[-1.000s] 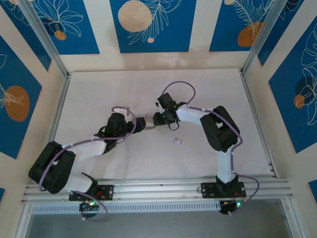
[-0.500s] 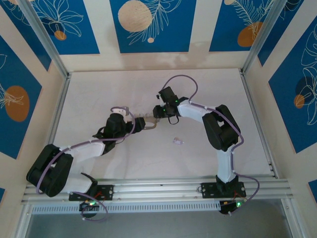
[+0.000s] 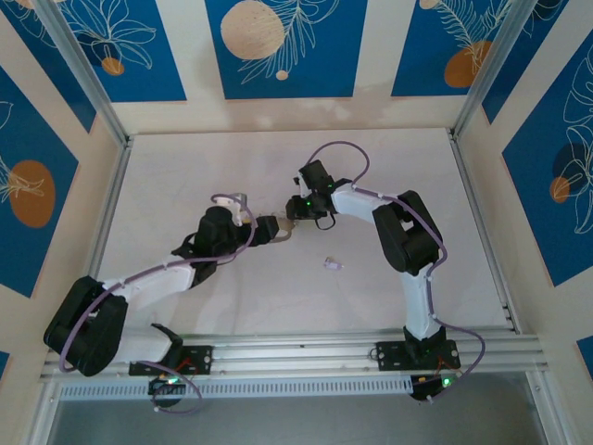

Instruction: Put the keys on the keyring

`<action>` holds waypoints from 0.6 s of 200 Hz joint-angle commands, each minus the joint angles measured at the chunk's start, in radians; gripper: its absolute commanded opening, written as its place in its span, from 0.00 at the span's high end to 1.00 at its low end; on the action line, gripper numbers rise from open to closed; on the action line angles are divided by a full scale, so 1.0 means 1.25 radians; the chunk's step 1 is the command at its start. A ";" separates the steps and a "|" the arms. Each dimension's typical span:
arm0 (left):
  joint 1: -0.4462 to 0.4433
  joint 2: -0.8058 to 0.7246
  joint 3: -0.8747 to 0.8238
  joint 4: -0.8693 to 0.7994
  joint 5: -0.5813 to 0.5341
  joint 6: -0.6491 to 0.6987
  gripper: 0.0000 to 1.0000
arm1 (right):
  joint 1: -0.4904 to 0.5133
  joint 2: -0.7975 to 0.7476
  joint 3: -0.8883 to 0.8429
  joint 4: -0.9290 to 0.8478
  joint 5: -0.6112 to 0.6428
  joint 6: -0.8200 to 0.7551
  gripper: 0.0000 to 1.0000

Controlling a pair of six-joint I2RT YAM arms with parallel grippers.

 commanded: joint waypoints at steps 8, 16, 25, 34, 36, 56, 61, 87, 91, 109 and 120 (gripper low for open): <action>-0.021 -0.019 0.042 -0.016 0.046 0.020 0.04 | 0.000 -0.007 -0.014 0.000 -0.035 0.015 0.64; -0.025 -0.019 0.046 -0.018 0.048 0.020 0.03 | 0.000 -0.014 -0.023 0.003 -0.037 0.018 0.65; -0.028 -0.022 0.048 -0.019 0.049 0.020 0.03 | 0.000 -0.022 -0.037 0.008 -0.038 0.021 0.66; -0.031 -0.023 0.049 -0.019 0.048 0.020 0.03 | 0.000 -0.030 -0.048 0.012 -0.039 0.024 0.69; -0.032 -0.024 0.050 -0.019 0.049 0.020 0.03 | 0.000 -0.032 -0.052 0.013 -0.038 0.024 0.69; -0.037 -0.026 0.048 -0.020 0.047 0.020 0.03 | 0.000 -0.053 -0.083 0.022 -0.040 0.032 0.72; -0.039 -0.027 0.047 -0.021 0.045 0.020 0.03 | 0.001 -0.057 -0.091 0.024 -0.041 0.033 0.72; -0.042 -0.029 0.042 -0.022 0.044 0.020 0.03 | 0.006 -0.088 -0.133 0.035 -0.039 0.043 0.73; -0.042 -0.030 0.041 -0.021 0.044 0.021 0.03 | 0.006 -0.093 -0.139 0.036 -0.038 0.044 0.73; -0.044 -0.030 0.035 -0.020 0.041 0.021 0.03 | 0.011 -0.115 -0.164 0.038 -0.036 0.052 0.73; -0.044 -0.028 0.033 -0.018 0.040 0.022 0.03 | 0.014 -0.129 -0.179 0.041 -0.037 0.057 0.73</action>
